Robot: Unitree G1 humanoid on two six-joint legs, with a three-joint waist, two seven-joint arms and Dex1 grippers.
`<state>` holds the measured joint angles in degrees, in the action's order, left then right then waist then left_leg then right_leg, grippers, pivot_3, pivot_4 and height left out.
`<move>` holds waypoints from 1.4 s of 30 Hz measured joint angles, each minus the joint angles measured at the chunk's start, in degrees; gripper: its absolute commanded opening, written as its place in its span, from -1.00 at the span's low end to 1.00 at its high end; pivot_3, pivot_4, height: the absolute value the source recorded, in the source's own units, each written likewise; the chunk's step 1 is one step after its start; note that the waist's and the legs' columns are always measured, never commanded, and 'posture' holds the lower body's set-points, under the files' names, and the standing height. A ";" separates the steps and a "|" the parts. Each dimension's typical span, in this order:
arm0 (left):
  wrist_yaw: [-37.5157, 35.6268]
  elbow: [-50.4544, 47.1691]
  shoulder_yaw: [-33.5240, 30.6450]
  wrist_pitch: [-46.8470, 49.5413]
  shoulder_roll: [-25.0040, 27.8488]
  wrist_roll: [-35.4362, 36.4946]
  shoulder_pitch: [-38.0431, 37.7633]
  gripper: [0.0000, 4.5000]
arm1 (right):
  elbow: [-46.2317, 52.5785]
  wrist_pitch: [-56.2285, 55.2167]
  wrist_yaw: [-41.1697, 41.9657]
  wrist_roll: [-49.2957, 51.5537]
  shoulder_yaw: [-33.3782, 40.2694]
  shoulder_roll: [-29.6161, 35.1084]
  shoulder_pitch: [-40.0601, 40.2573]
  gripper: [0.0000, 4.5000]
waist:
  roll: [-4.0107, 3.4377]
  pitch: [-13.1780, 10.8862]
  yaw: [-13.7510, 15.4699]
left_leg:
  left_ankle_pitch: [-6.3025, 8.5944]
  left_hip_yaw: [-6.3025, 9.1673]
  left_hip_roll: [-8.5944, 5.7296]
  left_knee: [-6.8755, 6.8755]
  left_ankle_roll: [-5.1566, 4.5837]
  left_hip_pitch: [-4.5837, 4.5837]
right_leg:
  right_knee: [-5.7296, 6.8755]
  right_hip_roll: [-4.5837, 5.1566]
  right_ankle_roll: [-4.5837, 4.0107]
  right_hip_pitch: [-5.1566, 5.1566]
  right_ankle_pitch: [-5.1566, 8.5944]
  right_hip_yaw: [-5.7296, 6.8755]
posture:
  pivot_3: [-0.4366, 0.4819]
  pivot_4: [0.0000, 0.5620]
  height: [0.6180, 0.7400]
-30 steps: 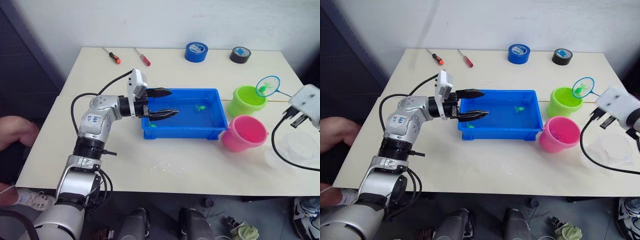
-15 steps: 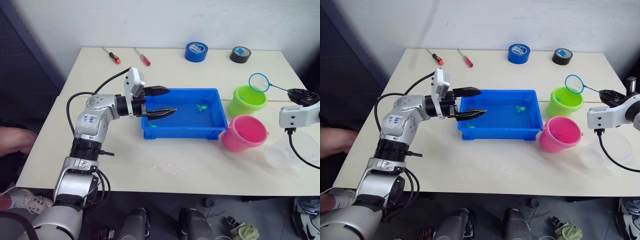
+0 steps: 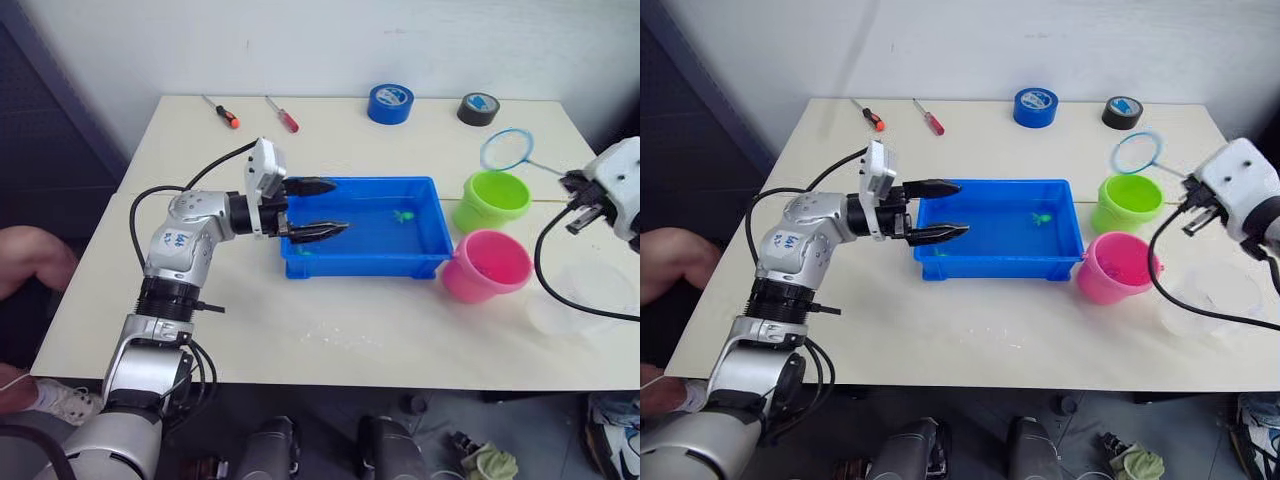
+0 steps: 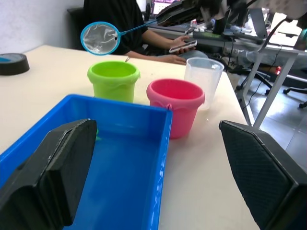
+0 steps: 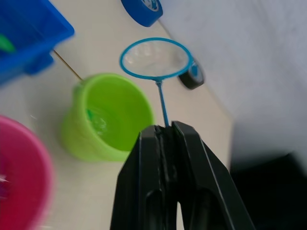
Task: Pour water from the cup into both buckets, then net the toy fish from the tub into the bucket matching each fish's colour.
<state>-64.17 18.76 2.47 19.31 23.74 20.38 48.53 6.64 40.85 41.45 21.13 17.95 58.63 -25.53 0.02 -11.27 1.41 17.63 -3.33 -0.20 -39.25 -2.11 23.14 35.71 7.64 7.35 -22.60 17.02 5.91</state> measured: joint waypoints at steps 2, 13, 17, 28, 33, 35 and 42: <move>-0.36 -0.20 0.34 0.22 0.12 -0.07 -1.17 0.98 | 6.22 15.82 -1.12 9.68 3.49 -2.54 -1.96 -1.00 | 0.00 0.00 0.01 | 0.01 0.02 -0.02 -0.02 -0.01 0.02 | -0.05 0.03 -0.01 0.02 0.00 0.00 | -0.05 -0.47 1.00; 1.61 -5.54 0.87 1.59 0.38 -0.33 -4.39 0.98 | 13.50 44.11 -10.53 20.90 7.12 -12.99 -0.04 -1.00 | 0.01 0.00 0.10 | 0.02 0.10 -0.14 0.00 -0.03 0.08 | -0.04 0.09 -0.01 0.01 -0.01 0.01 | -0.05 -0.47 1.00; 2.54 -6.89 0.87 1.75 0.10 -0.33 -4.71 0.98 | 11.59 43.91 -12.37 20.31 6.64 -14.46 -0.33 -1.00 | 0.01 0.00 -0.02 | 0.02 0.08 -0.12 0.01 -0.03 0.05 | -0.03 0.05 -0.01 0.00 -0.01 0.00 | -0.05 -0.47 1.00; 4.23 -7.15 0.71 1.84 0.44 -0.31 -5.08 0.98 | -0.80 33.14 -16.54 12.60 -2.73 -19.20 -7.35 -1.00 | 0.01 0.00 -0.05 | 0.02 -0.04 -0.12 0.03 -0.03 0.05 | -0.04 0.04 0.00 -0.03 -0.01 -0.04 | -0.05 -0.47 1.00; 4.75 -7.27 0.70 1.86 0.48 -0.30 -5.06 0.98 | -6.10 27.06 -17.52 9.03 -5.42 -20.56 -9.51 -1.00 | 0.01 0.00 -0.05 | 0.02 -0.03 -0.12 0.04 -0.03 0.05 | -0.04 0.03 0.00 -0.04 -0.01 -0.02 | -0.05 -0.47 1.00; 4.79 -7.29 0.70 1.86 0.49 -0.29 -5.06 0.98 | -7.13 24.75 -17.52 7.92 -6.40 -20.60 -9.81 -1.00 | 0.01 0.00 -0.02 | 0.01 -0.03 -0.12 0.04 -0.03 0.05 | -0.04 0.03 0.00 -0.04 -0.01 -0.02 | -0.05 -0.47 1.00; 4.83 -7.21 0.65 1.82 0.59 -0.27 -5.03 0.98 | -0.41 16.22 -14.07 5.14 -9.39 -18.44 -6.08 -1.00 | 0.01 0.00 0.02 | 0.02 -0.02 -0.11 0.06 -0.03 0.05 | -0.04 0.02 0.00 -0.05 -0.01 -0.01 | -0.05 -0.47 1.00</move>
<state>-59.34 11.54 3.12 21.12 24.33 20.11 43.50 6.23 57.06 27.39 26.27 8.57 40.19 -31.61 0.03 -11.27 1.42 17.65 -3.35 -0.30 -39.19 -2.14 23.20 35.67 7.66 7.34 -22.65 17.01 5.91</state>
